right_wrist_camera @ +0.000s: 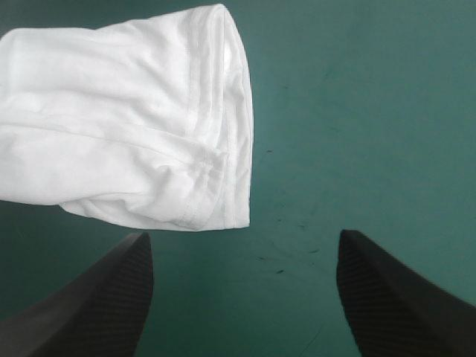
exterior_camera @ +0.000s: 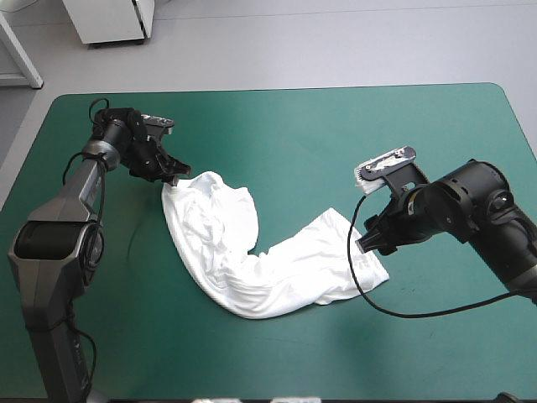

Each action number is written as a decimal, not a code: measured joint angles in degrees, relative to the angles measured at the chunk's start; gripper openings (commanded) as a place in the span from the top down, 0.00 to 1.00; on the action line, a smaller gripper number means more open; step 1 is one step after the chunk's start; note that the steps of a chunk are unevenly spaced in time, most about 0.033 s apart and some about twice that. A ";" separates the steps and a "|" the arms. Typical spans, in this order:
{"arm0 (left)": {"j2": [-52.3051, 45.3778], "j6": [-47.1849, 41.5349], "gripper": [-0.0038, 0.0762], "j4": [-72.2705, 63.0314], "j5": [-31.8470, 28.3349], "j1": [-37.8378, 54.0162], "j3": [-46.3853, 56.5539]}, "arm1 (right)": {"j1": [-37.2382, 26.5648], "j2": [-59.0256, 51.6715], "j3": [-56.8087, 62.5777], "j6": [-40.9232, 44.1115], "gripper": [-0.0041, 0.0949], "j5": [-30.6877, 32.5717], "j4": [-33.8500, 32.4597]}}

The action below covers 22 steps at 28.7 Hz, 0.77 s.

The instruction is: Fold the cloth

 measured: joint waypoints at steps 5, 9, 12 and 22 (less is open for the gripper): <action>2.10 0.00 0.52 -1.01 0.29 -1.27 -0.62 | 0.00 0.00 3.57 0.41 0.30 0.00 0.00; 2.64 0.00 0.86 -0.85 1.15 -2.43 -1.20 | 0.00 0.00 7.51 0.48 0.33 -0.05 -0.14; 2.75 0.00 0.96 -1.12 1.59 -3.12 -1.26 | 0.00 0.04 9.39 0.69 0.33 -0.07 -1.37; 2.75 -0.05 0.96 -1.55 1.96 -3.33 -1.32 | 0.00 7.70 10.30 1.05 0.33 -2.82 -2.01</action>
